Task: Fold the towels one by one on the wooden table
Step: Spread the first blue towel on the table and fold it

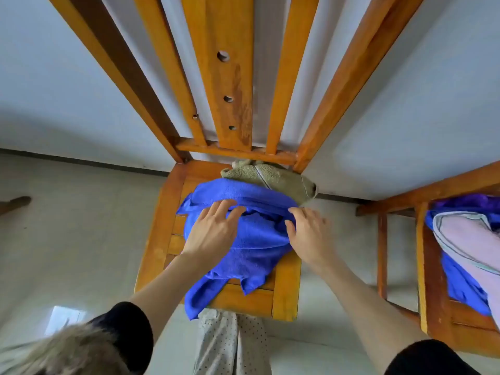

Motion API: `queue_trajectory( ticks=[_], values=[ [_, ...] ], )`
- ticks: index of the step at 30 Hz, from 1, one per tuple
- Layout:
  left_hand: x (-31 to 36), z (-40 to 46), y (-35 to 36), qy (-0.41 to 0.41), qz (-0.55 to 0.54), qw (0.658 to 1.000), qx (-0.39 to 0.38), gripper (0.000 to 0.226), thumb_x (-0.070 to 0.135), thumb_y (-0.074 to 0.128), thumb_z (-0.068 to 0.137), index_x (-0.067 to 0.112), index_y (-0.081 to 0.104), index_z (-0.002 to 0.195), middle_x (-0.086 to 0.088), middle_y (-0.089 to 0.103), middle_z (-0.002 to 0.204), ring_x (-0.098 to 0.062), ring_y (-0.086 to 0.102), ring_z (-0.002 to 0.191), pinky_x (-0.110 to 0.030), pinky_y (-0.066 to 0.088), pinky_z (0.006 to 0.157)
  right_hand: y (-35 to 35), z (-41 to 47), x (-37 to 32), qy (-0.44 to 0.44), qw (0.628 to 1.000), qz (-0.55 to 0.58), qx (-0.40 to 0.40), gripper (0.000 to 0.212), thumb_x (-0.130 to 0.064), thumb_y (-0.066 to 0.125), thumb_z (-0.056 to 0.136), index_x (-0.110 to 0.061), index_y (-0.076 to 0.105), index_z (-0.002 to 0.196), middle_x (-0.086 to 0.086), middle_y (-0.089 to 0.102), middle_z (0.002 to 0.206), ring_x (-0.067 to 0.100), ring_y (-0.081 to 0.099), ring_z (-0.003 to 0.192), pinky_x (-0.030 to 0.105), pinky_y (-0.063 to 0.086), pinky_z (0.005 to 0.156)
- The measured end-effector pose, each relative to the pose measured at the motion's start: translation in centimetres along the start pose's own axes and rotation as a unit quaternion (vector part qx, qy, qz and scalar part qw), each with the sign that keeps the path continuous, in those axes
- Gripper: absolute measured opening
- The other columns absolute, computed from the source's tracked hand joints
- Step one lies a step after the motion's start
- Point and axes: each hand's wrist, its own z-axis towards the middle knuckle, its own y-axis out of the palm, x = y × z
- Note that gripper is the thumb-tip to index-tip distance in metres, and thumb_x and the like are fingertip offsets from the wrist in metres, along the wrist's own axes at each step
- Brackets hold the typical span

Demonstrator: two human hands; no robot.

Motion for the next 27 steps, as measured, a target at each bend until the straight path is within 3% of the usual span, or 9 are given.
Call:
queue_trajectory(
  ticks=[3, 8, 11, 14, 16, 18, 21, 25, 27],
  values=[
    [-0.1, 0.9, 0.9, 0.007, -0.006, 1.000, 0.026, 0.034, -0.004, 0.073, 0.070, 0.003, 0.068, 0.104, -0.018, 0.065, 0.106, -0.035, 0.066, 0.088, -0.042, 0.055, 0.068, 1.0, 1.1, 0.4, 0.007, 0.999, -0.029, 0.029, 0.035, -0.035, 0.043, 0.097, -0.016, 0.049, 0.126, 0.003, 0.058, 0.121, 0.020, 0.054, 0.109, 0.033, 0.042, 0.092],
    [0.0, 1.8, 2.1, -0.010, -0.009, 1.000, 0.009, 0.032, 0.002, 0.065, 0.081, 0.003, 0.064, 0.113, -0.019, 0.061, 0.115, -0.038, 0.061, 0.098, -0.047, 0.050, 0.079, 2.2, 1.8, 0.7, 0.027, 0.996, -0.048, 0.077, 0.022, -0.019, 0.041, 0.097, -0.012, 0.059, 0.107, 0.005, 0.065, 0.102, 0.023, 0.056, 0.094, 0.032, 0.037, 0.079],
    [0.3, 1.8, 1.8, -0.026, -0.030, 0.999, -0.013, 0.033, 0.010, 0.059, 0.089, 0.006, 0.059, 0.121, -0.018, 0.056, 0.124, -0.036, 0.056, 0.108, -0.048, 0.047, 0.086, 1.7, 1.2, 0.3, 0.009, 0.990, 0.071, 0.121, 0.014, -0.013, 0.049, 0.094, -0.005, 0.060, 0.092, 0.009, 0.064, 0.084, 0.025, 0.057, 0.076, 0.031, 0.038, 0.067],
    [0.8, 2.1, 1.0, -0.002, -0.052, 0.999, 0.001, 0.036, 0.015, 0.063, 0.087, 0.008, 0.060, 0.122, -0.017, 0.058, 0.121, -0.036, 0.057, 0.105, -0.047, 0.048, 0.083, 0.3, 0.3, -0.6, -0.046, 0.977, 0.178, 0.103, 0.011, -0.012, 0.050, 0.094, -0.006, 0.058, 0.092, 0.005, 0.062, 0.080, 0.019, 0.055, 0.068, 0.021, 0.039, 0.057],
    [1.4, 2.4, 0.2, 0.014, -0.071, 0.997, 0.013, 0.038, 0.016, 0.066, 0.085, 0.010, 0.060, 0.122, -0.015, 0.059, 0.119, -0.035, 0.058, 0.102, -0.046, 0.048, 0.080, -1.0, -0.1, -1.4, -0.089, 0.971, 0.195, 0.109, 0.010, -0.010, 0.051, 0.093, -0.006, 0.060, 0.092, 0.005, 0.064, 0.081, 0.019, 0.057, 0.068, 0.021, 0.040, 0.057],
    [1.9, 2.6, -0.6, 0.010, -0.094, 0.995, 0.035, 0.037, 0.014, 0.068, 0.083, 0.011, 0.062, 0.119, -0.014, 0.060, 0.115, -0.034, 0.059, 0.099, -0.044, 0.048, 0.077, -2.3, -0.5, -2.2, -0.117, 0.966, 0.188, 0.135, 0.010, -0.009, 0.053, 0.091, -0.006, 0.063, 0.091, 0.006, 0.066, 0.081, 0.022, 0.058, 0.070, 0.030, 0.045, 0.062],
    [2.2, 2.7, -1.9, 0.001, -0.127, 0.989, 0.077, 0.025, 0.011, 0.069, 0.081, 0.009, 0.067, 0.106, -0.012, 0.064, 0.105, -0.032, 0.060, 0.091, -0.042, 0.049, 0.073, -3.6, -1.1, -3.4, -0.154, 0.957, 0.176, 0.172, 0.010, -0.010, 0.055, 0.088, -0.007, 0.065, 0.089, 0.003, 0.067, 0.080, 0.021, 0.059, 0.071, 0.033, 0.043, 0.067],
    [1.5, 2.4, -3.4, -0.005, -0.169, 0.983, 0.076, 0.010, 0.008, 0.061, 0.085, 0.005, 0.068, 0.091, -0.007, 0.067, 0.092, -0.030, 0.059, 0.087, -0.035, 0.040, 0.077, -4.2, -1.8, -4.3, -0.148, 0.956, 0.209, 0.143, 0.010, -0.017, 0.056, 0.088, -0.010, 0.063, 0.089, -0.004, 0.066, 0.078, 0.015, 0.059, 0.068, 0.026, 0.036, 0.074],
    [0.8, 2.0, -4.3, -0.013, -0.164, 0.984, 0.065, 0.009, 0.006, 0.060, 0.087, 0.005, 0.067, 0.092, -0.007, 0.067, 0.090, -0.029, 0.057, 0.088, -0.028, 0.032, 0.078, -4.2, -1.8, -3.9, -0.125, 0.964, 0.219, 0.084, 0.011, -0.022, 0.062, 0.087, -0.011, 0.063, 0.092, -0.007, 0.061, 0.076, 0.015, 0.058, 0.069, 0.026, 0.038, 0.072]
  ],
)
